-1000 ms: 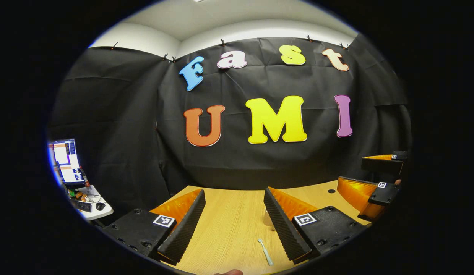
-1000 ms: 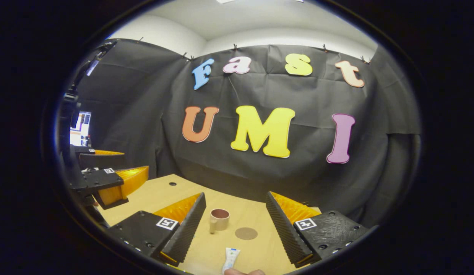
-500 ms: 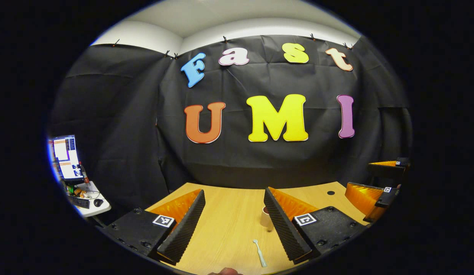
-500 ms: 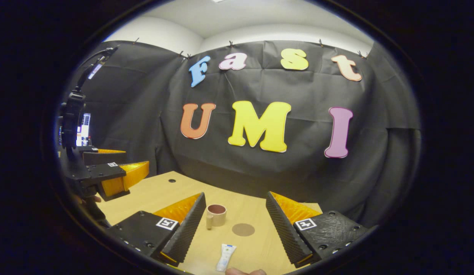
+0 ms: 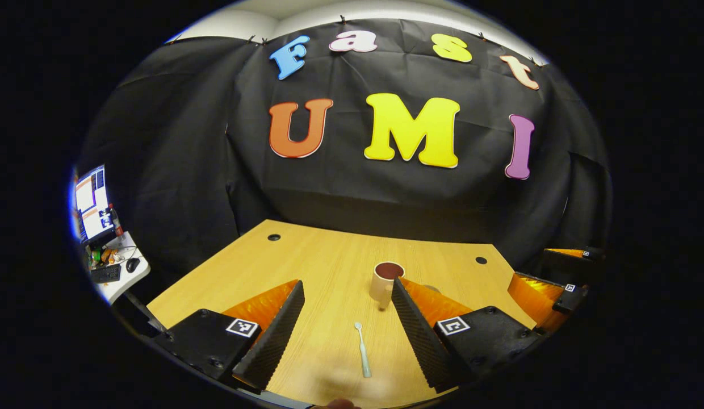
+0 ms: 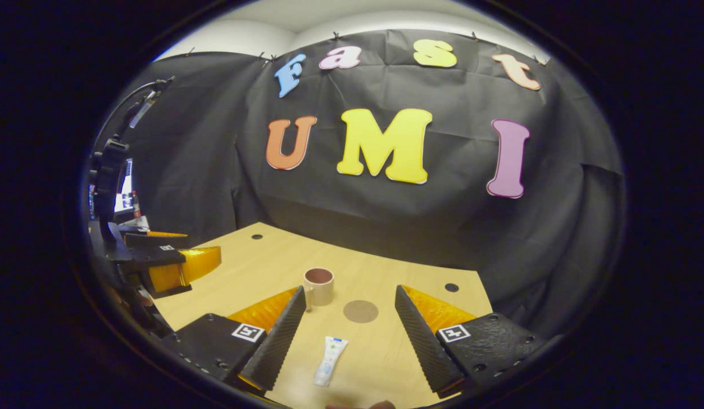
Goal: Put the toothbrush and toothpaste on the desktop into the cup, then pick up the cup and place it on the coaster on the desktop.
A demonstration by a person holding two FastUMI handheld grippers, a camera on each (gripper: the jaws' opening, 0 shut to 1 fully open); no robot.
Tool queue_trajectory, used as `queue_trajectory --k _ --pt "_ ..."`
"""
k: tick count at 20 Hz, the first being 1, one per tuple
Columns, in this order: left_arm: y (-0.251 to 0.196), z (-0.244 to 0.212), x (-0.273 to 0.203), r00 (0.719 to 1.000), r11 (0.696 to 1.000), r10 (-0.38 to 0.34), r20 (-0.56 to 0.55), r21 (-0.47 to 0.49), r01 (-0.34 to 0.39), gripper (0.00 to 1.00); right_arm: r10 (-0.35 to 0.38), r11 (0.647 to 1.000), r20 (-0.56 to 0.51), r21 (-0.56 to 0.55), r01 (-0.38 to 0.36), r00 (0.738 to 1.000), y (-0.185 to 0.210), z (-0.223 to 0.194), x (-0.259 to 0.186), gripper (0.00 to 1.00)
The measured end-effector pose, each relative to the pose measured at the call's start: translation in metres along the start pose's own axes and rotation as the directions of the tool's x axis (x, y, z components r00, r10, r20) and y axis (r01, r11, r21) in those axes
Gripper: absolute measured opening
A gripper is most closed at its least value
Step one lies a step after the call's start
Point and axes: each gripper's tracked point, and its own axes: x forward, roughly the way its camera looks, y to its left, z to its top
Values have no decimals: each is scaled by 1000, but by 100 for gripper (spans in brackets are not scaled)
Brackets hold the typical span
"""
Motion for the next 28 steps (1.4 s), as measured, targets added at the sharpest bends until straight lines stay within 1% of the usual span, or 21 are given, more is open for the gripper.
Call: queue_trajectory --k 2,3,4,6,8,11,12,14,15,17,18,19,20,21,22,23,24,25,28 --pt "0 -14 9 998 1000 -11 -67 2 11 98 17 1000 -55 22 -16 998 6 -13 9 95" --pt "-1 -19 13 995 1000 -25 -94 2 26 98 14 1000 -89 29 -11 996 7 -21 12 97" --pt "-2 -27 20 990 999 -29 -140 10 31 98 11 999 -128 40 -5 992 8 -29 15 95" --pt "-3 -46 28 971 998 -64 -229 7 67 99 10 997 -219 78 7 976 11 -48 23 95" --pt "-2 -65 36 944 995 -93 -316 -4 96 99 6 993 -299 117 30 954 16 -66 33 95" --pt "-2 -92 52 881 988 -149 -449 -36 149 99 -49 990 -388 101 95 920 11 -88 50 94" --pt "-2 -101 55 859 987 -157 -488 -37 159 99 -53 989 -417 105 106 907 12 -95 54 94" --pt "-6 -118 62 806 978 -193 -560 -41 205 99 -53 984 -480 125 128 876 16 -110 60 92" --pt "-7 -128 67 780 973 -206 -590 -39 228 99 -58 981 -520 130 146 852 16 -121 66 92" --pt "-2 -143 78 731 966 -212 -648 -28 256 100 -54 976 -587 140 167 808 20 -140 74 92" --pt "-3 -148 81 706 962 -218 -673 -28 271 100 -50 974 -615 142 174 787 22 -147 77 89" --pt "-3 -152 85 683 958 -225 -695 -29 285 100 -51 973 -639 143 183 768 23 -154 81 88" --pt "-4 -157 88 658 954 -228 -717 -30 298 100 -54 971 -659 141 194 750 23 -159 85 84" --pt "-5 -165 89 626 949 -233 -744 -34 313 100 -54 969 -678 141 201 733 25 -165 88 86" --pt "-4 -173 89 594 948 -233 -770 -45 315 100 -53 967 -696 142 209 716 25 -170 91 84" --pt "-4 -181 90 562 950 -232 -794 -61 306 100 -36 966 -710 155 206 703 28 -170 91 85" --pt "-5 -186 90 535 953 -234 -812 -81 293 100 -25 965 -718 164 203 695 29 -172 93 83" --pt "-6 -190 91 519 957 -230 -823 -93 276 100 -17 966 -729 165 200 684 28 -178 96 82" --pt "-6 -198 98 494 972 -195 -847 -101 211 100 11 971 -761 162 174 649 27 -196 107 80"
